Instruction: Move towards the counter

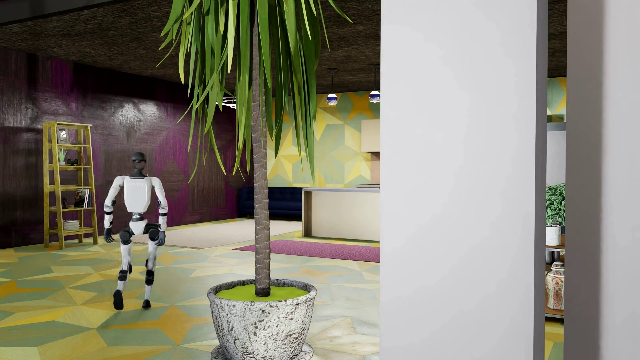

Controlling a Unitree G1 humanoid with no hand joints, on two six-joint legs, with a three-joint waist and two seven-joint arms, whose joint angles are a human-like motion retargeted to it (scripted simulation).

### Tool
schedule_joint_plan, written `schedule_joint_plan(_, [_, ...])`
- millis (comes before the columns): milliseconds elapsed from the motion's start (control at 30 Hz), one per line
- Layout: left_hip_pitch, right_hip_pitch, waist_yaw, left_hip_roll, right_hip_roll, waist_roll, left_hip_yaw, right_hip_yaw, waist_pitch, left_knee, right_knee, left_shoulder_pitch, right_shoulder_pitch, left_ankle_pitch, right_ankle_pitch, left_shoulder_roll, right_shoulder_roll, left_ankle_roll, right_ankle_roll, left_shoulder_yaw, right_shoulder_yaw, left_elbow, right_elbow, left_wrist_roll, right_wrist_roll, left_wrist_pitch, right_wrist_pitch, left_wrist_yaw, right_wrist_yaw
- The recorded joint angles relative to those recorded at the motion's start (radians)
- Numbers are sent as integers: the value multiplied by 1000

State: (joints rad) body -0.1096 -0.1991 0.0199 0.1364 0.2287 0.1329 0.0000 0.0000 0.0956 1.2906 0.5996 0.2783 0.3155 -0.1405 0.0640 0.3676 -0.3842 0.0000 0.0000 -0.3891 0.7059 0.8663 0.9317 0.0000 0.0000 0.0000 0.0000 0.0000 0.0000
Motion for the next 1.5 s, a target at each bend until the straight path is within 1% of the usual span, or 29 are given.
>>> schedule_joint_plan(33, [-82, 92, 48, -11, -8, -11, 0, 0, 11, -37, -36, 4, -26, -66, -66, -4, -1, 0, 0, -36, -4, 21, 5, 0, 0, 0, 0, 0, 0])
schedule_joint_plan(100, [-192, 252, 148, -27, -28, -41, 0, 0, 17, -323, -100, 39, -76, -93, -203, 0, -15, 0, 0, -53, -28, 32, -28, 0, 0, 0, 0, 0, 0])
schedule_joint_plan(167, [-275, 366, 210, -27, -48, -74, 0, 0, -4, -666, -154, 79, -122, -28, -338, 12, -21, 0, 0, -31, -94, 28, -78, 0, 0, 0, 0, 0, 0])
schedule_joint_plan(233, [-347, 445, 267, -3, -69, -108, 0, 0, -32, -755, -143, 110, -153, 16, -411, 18, -33, 0, 0, -6, -139, 40, -120, 0, 0, 0, 0, 0, 0])
schedule_joint_plan(267, [-365, 475, 300, 1, -79, -130, 0, 0, -35, -688, -87, 123, -156, 47, -402, 25, -31, 0, 0, -7, -151, 51, -133, 0, 0, 0, 0, 0, 0])
schedule_joint_plan(300, [-377, 477, 323, -17, -98, -159, 0, 0, -33, -589, 27, 131, -149, 84, -313, 25, -23, 0, 0, 8, -193, 68, -155, 0, 0, 0, 0, 0, 0])
schedule_joint_plan(367, [-323, 355, 305, -37, -127, -201, 0, 0, -20, -461, 404, 111, -143, 35, 36, 18, 10, 0, 0, -11, -153, 130, -113, 0, 0, 0, 0, 0, 0])
schedule_joint_plan(400, [-268, 258, 262, -35, -139, -201, 0, 0, -12, -456, 552, 98, -145, -3, 129, 6, 19, 0, 0, -17, -120, 144, -102, 0, 0, 0, 0, 0, 0])
schedule_joint_plan(467, [-100, 48, 169, 1, -140, -171, 0, 0, -1, -532, 602, 87, -131, -45, 158, -15, 45, 0, 0, -31, -84, 119, -60, 0, 0, 0, 0, 0, 0])
schedule_joint_plan(567, [165, -222, -3, 39, -147, -116, 0, 0, -8, -681, 275, 95, -58, -143, 201, -6, 48, 0, 0, -50, -55, -21, -31, 0, 0, 0, 0, 0, 0])
schedule_joint_plan(600, [240, -288, -65, 42, -162, -111, 0, 0, -11, -711, 145, 91, -30, -171, 153, 8, 37, 0, 0, -48, -54, -70, -33, 0, 0, 0, 0, 0, 0])
schedule_joint_plan(700, [400, -406, -242, 49, -249, -98, 0, 0, -20, -728, -95, 35, 49, -198, -215, 56, 9, 0, 0, -62, -54, -121, 16, 0, 0, 0, 0, 0, 0])
schedule_joint_plan(733, [441, -436, -281, 66, -272, -81, 0, 0, -23, -717, -79, 18, 77, -150, -144, 59, 0, 0, 0, -58, -50, -110, 42, 0, 0, 0, 0, 0, 0])
schedule_joint_plan(767, [460, -486, -289, 91, -263, -55, 0, 0, -32, -687, -6, 13, 96, -55, 65, 54, -2, 0, 0, -41, -33, -95, 73, 0, 0, 0, 0, 0, 0])
schedule_joint_plan(800, [442, -521, -272, 117, -219, -18, 0, 0, -41, -613, 84, 17, 97, 86, 204, 42, -3, 0, 0, -21, 2, -74, 105, 0, 0, 0, 0, 0, 0])
schedule_joint_plan(833, [391, -506, -242, 121, -168, 4, 0, 0, -41, -486, 148, 24, 85, 222, 208, 30, -2, 0, 0, -17, 33, -40, 129, 0, 0, 0, 0, 0, 0])
schedule_joint_plan(867, [305, -459, -207, 107, -121, 7, 0, 0, -37, -321, 182, 26, 70, 279, 167, 25, -2, 0, 0, -32, 33, -11, 128, 0, 0, 0, 0, 0, 0])
schedule_joint_plan(900, [211, -382, -166, 100, -69, 11, 0, 0, -23, -154, 179, 22, 55, 226, 131, 23, 4, 0, 0, -54, 0, 4, 115, 0, 0, 0, 0, 0, 0])
schedule_joint_plan(933, [115, -283, -124, 68, -23, 4, 0, 0, -2, 10, 159, 22, 27, 95, 101, 19, 12, 0, 0, -65, -25, 16, 106, 0, 0, 0, 0, 0, 0])
schedule_joint_plan(1000, [-101, -57, -20, 18, 20, -24, 0, 0, 4, 41, 43, 45, -31, -89, -43, 9, 1, 0, 0, -93, -50, 18, -15, 0, 0, 0, 0, 0, 0])
schedule_joint_plan(1067, [-217, 194, 101, -29, -20, -69, 0, 0, 29, -189, -83, 68, -79, -118, -185, 9, -7, 0, 0, -97, -145, 11, -147, 0, 0, 0, 0, 0, 0])
schedule_joint_plan(1100, [-263, 288, 155, -21, -37, -80, 0, 0, 26, -353, -132, 81, -114, -104, -266, 10, -10, 0, 0, -93, -181, 4, -197, 0, 0, 0, 0, 0, 0])
schedule_joint_plan(1167, [-331, 415, 230, 12, -69, -89, 0, 0, 3, -696, -182, 97, -199, -64, -400, 10, -16, 0, 0, -79, -222, -8, -278, 0, 0, 0, 0, 0, 0])
schedule_joint_plan(1233, [-389, 523, 275, 45, -114, -87, 0, 0, -21, -795, -182, 114, -246, -77, -454, 8, -25, 0, 0, -68, -256, -9, -341, 0, 0, 0, 0, 0, 0])
schedule_joint_plan(1300, [-443, 594, 309, 27, -170, -107, 0, 0, -35, -625, -89, 117, -223, -41, -361, 4, -12, 0, 0, -65, -297, 36, -360, 0, 0, 0, 0, 0, 0])
schedule_joint_plan(1333, [-461, 582, 308, -7, -198, -136, 0, 0, -51, -520, 21, 112, -202, -2, -220, 2, 9, 0, 0, -72, -298, 82, -320, 0, 0, 0, 0, 0, 0])
schedule_joint_plan(1400, [-369, 464, 271, -82, -222, -161, 0, 0, -43, -413, 381, 82, -163, -65, 93, -6, 32, 0, 0, -83, -231, 156, -212, 0, 0, 0, 0, 0, 0])
schedule_joint_plan(1433, [-286, 355, 239, -108, -213, -156, 0, 0, -37, -435, 578, 66, -160, -99, 115, -14, 31, 0, 0, -82, -167, 160, -160, 0, 0, 0, 0, 0, 0])
schedule_joint_plan(1500, [-92, 135, 136, -123, -175, -120, 0, 0, -25, -543, 771, 39, -126, -114, 34, -16, 34, 0, 0, -85, -90, 106, -68, 0, 0, 0, 0, 0, 0])
